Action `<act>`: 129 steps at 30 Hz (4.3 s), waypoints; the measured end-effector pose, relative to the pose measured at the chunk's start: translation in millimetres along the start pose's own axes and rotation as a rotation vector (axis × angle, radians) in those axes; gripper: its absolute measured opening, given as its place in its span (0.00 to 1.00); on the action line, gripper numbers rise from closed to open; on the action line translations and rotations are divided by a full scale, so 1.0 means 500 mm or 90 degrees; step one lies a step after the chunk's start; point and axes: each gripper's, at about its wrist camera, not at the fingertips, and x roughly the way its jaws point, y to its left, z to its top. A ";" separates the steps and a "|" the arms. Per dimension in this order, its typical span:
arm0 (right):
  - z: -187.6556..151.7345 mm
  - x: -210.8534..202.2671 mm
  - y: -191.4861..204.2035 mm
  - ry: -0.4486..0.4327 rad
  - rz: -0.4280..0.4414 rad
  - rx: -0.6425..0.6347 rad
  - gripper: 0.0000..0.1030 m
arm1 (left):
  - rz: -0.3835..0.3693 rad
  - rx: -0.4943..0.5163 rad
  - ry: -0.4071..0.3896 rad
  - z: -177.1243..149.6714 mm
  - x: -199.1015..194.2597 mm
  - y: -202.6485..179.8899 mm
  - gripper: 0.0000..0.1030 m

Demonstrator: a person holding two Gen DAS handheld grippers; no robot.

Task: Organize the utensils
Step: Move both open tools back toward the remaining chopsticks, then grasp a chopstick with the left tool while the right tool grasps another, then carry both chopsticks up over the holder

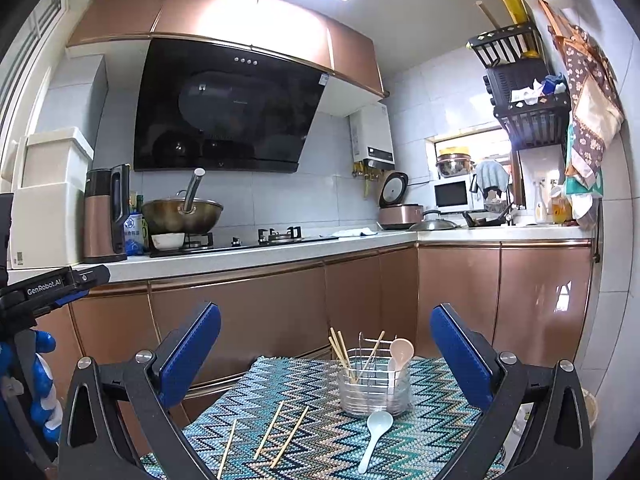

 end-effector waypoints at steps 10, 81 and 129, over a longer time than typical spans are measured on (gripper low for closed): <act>-0.046 0.090 0.021 0.122 0.025 -0.028 0.95 | -0.028 0.002 0.128 -0.047 0.110 0.025 0.57; -0.307 0.573 0.035 0.554 0.203 0.023 0.06 | -0.084 0.066 0.478 -0.240 0.621 -0.031 0.04; 0.001 0.497 -0.183 0.190 0.120 -0.022 0.05 | -0.196 0.023 0.018 -0.029 0.611 -0.340 0.05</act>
